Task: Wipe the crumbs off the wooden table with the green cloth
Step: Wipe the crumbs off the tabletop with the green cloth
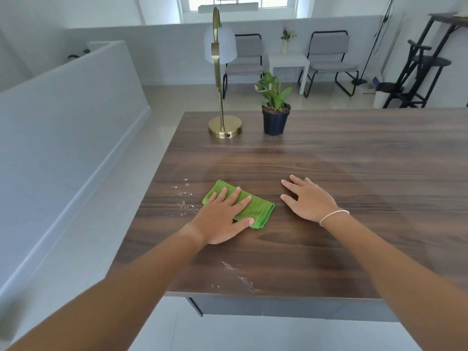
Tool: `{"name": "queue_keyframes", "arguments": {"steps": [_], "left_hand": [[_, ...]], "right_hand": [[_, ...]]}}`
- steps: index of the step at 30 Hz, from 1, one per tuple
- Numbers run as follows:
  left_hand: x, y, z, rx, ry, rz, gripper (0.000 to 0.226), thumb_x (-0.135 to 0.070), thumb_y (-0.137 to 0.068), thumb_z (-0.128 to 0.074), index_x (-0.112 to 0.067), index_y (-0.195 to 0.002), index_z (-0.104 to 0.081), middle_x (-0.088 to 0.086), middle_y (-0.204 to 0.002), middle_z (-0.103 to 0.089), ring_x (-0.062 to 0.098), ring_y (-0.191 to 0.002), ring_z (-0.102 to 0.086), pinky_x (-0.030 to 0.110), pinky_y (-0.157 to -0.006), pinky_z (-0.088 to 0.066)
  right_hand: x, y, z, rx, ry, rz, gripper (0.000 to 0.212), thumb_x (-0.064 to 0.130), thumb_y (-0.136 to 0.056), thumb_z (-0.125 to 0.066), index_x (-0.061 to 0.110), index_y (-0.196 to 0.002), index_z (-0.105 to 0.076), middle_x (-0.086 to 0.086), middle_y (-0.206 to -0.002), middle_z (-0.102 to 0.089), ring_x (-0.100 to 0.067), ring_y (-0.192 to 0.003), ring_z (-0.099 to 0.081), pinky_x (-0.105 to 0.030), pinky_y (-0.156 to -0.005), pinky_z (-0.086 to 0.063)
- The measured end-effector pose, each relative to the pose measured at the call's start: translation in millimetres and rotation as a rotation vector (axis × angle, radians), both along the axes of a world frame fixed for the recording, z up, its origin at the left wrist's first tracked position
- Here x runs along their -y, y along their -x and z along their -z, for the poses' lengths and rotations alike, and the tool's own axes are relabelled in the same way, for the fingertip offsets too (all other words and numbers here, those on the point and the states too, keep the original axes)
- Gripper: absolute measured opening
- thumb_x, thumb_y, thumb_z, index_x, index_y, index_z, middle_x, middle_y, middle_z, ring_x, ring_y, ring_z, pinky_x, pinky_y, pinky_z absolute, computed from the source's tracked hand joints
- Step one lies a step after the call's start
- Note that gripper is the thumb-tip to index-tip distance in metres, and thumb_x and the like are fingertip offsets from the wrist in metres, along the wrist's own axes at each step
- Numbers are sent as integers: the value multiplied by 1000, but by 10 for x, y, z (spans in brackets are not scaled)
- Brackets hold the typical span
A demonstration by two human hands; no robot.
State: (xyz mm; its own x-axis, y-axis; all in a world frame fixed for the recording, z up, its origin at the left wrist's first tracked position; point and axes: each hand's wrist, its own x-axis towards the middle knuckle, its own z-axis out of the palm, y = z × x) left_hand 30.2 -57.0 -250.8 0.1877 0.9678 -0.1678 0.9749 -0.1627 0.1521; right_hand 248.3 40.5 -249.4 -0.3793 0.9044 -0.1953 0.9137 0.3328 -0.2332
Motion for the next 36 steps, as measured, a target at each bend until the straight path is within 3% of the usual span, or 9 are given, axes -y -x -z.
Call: {"name": "queue_keyframes", "arguments": {"steps": [8, 13, 19, 36], "left_hand": [[-932, 475, 17, -55, -6, -156, 66, -63, -90, -19, -33, -147, -6, 5, -159, 0, 37, -144, -1, 48, -116, -3], [-1058, 1133, 49, -105, -28, -327, 67, -64, -89, -17, -32, -147, -7, 6, -159, -3, 39, -144, -5, 51, -115, -7], [-374, 1296, 97, -77, -63, -398, 65, -61, -90, -22, -33, -147, -10, 5, -159, -6, 36, -144, -6, 50, -116, -6], [1462, 670, 83, -18, -111, -466, 61, -59, -90, -29, -39, -145, -11, -3, -159, -7, 29, -146, -6, 42, -117, -4]], "right_hand": [[-21, 5, 57, -15, -3, 22, 53, 48, -97, -30, 38, -147, -21, 10, -159, -9, -24, -147, -7, -38, -118, -9], [-47, 2, 86, -24, 4, 31, 52, 48, -96, -31, 39, -147, -20, 11, -159, -8, -23, -148, -6, -37, -119, -7], [-27, 6, 46, 3, 23, 28, 52, 47, -97, -31, 38, -147, -21, 10, -159, -9, -24, -148, -7, -40, -118, -9], [-22, 2, 17, 26, 29, -6, 52, 45, -98, -28, 33, -148, -20, 7, -160, -7, -28, -147, -6, -42, -117, -9]]}}
